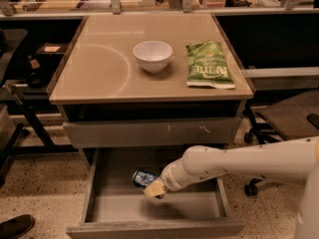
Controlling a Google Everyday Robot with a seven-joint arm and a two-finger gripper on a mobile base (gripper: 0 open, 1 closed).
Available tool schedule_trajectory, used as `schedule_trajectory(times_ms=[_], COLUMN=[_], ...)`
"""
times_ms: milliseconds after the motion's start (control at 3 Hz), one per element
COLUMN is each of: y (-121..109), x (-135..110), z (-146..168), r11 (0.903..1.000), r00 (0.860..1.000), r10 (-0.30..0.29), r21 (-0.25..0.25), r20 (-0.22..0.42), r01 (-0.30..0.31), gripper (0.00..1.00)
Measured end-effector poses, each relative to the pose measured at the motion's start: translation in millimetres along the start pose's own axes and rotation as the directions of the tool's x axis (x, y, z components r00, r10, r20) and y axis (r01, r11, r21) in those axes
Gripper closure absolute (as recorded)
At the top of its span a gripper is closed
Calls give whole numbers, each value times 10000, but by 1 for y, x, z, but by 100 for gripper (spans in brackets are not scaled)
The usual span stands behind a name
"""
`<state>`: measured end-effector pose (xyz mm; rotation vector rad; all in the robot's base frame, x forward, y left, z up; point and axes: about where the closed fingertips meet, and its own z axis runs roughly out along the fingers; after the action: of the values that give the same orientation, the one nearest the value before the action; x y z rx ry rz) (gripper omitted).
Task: Pick pepsi can from middle drawer and place on counter
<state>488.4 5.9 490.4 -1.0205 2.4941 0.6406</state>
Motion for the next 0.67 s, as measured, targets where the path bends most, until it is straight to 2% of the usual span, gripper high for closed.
schedule_trajectory(times_ms=[333,667], y=[18,18], x=[-15,-15], z=[-41,-41], r11=[9990,9990], r00=[9989,9989], r10=[-403,-399], r21=[-171,-171], r20=[246,244], r01=[407,403], gripper=[100,100])
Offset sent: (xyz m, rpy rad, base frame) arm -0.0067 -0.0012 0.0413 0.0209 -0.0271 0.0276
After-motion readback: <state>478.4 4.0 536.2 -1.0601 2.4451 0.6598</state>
